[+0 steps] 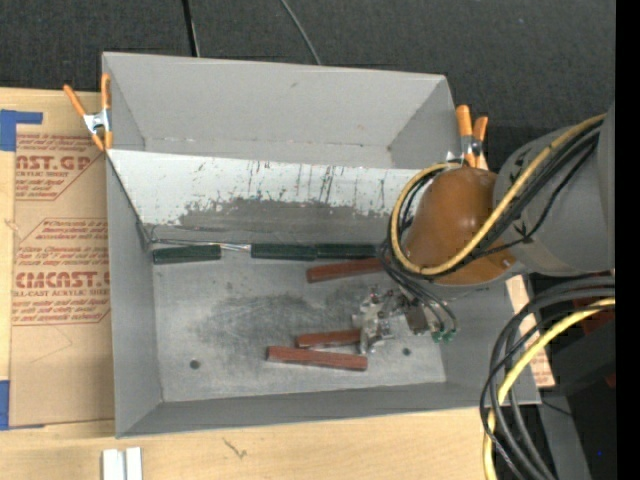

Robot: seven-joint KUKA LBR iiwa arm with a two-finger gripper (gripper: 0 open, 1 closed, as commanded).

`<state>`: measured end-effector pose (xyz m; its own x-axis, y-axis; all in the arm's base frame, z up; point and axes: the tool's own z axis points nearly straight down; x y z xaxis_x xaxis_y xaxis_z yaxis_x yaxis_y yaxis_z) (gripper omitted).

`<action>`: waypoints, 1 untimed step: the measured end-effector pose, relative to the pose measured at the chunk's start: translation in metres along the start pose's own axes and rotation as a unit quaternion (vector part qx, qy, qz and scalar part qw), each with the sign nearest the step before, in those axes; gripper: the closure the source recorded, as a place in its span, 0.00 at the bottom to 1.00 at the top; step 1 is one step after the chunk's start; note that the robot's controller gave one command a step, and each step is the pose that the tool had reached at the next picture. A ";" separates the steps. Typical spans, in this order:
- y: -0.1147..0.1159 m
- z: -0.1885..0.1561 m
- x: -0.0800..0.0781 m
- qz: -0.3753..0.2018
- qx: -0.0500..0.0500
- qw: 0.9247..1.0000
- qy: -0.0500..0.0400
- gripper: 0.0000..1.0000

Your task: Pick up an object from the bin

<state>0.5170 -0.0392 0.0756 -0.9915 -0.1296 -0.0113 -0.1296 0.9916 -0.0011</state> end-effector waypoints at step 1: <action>0.000 0.000 0.000 0.000 0.000 1.000 0.000 1.00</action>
Offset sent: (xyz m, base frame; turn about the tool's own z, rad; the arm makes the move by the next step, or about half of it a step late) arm 0.0095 0.0078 0.1815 -0.0470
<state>0.5170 -0.0392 0.0755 -0.9915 -0.1294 -0.0114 -0.1294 0.9916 -0.0010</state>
